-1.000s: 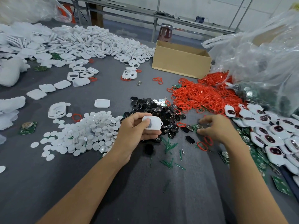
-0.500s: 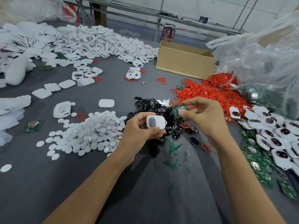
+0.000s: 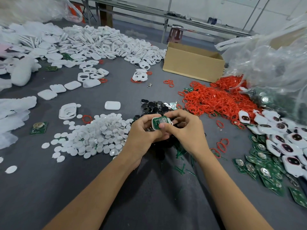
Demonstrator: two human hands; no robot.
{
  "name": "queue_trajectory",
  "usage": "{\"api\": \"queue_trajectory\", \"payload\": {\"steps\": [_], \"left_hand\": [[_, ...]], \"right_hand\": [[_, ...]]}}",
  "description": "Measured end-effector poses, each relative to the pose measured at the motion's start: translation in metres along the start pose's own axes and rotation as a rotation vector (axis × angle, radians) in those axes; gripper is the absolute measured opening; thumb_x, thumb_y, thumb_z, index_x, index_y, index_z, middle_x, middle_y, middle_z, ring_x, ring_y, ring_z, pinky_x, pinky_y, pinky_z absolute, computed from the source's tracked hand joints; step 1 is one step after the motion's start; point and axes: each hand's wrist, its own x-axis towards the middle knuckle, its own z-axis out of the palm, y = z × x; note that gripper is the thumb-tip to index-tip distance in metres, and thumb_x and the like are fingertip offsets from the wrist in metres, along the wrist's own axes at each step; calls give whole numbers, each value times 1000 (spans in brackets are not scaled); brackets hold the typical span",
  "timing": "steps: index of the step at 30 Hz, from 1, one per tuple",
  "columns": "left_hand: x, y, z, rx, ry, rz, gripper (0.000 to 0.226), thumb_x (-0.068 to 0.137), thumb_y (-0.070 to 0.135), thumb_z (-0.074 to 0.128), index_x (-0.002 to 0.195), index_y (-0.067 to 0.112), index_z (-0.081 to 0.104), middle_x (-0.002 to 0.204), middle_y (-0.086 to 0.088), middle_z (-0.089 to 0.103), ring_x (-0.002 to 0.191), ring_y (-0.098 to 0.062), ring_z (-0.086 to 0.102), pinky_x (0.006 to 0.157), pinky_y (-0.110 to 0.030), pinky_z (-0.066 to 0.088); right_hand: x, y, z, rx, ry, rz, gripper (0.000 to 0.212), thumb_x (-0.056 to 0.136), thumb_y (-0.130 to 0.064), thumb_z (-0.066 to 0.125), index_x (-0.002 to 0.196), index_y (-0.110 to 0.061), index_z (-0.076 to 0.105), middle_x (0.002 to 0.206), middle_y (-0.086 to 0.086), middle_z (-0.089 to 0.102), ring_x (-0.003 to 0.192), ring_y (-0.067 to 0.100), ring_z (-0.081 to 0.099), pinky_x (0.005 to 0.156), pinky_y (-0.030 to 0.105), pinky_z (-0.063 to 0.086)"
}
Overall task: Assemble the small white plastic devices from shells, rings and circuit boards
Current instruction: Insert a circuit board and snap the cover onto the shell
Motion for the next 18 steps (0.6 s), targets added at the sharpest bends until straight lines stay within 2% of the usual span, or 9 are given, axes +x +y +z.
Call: {"api": "queue_trajectory", "payload": {"steps": [3, 6, 10, 15, 18], "left_hand": [[1, 0, 0, 6, 12, 3, 36, 77, -13, 71, 105, 10, 66, 100, -11, 73, 86, -23, 73, 70, -28, 59], [1, -1, 0, 0, 11, 6, 38, 76, -14, 72, 106, 8, 65, 99, -13, 73, 81, -23, 73, 70, -26, 59], [1, -1, 0, 8, 7, 6, 40, 74, -15, 72, 109, 4, 64, 101, -16, 72, 79, -22, 72, 71, -27, 59], [1, -3, 1, 40, -12, 7, 41, 75, -16, 72, 110, 4, 63, 100, -15, 71, 77, -21, 72, 70, -27, 59], [1, -3, 0, 49, -16, 11, 39, 77, -15, 71, 108, 7, 64, 98, -12, 72, 80, -22, 72, 70, -27, 59]], "right_hand": [[-1, 1, 1, -136, 42, -95, 25, 70, -27, 84, 91, -21, 73, 88, -13, 69, 75, 5, 59, 67, 8, 40], [0, -1, -2, -183, 52, -178, 20, 75, -21, 80, 94, -19, 74, 89, -12, 68, 76, 3, 58, 69, 8, 39], [3, -1, -8, -306, -35, -266, 20, 74, -12, 79, 93, -17, 74, 89, -8, 66, 78, 0, 55, 74, 6, 36], [6, 1, -13, -396, -95, -264, 19, 75, -22, 80, 93, -19, 74, 99, -6, 68, 97, 13, 60, 87, 26, 44], [7, 1, -16, -389, -119, -248, 15, 75, -23, 80, 88, -19, 73, 105, -8, 67, 102, 13, 59, 90, 29, 43]]}}
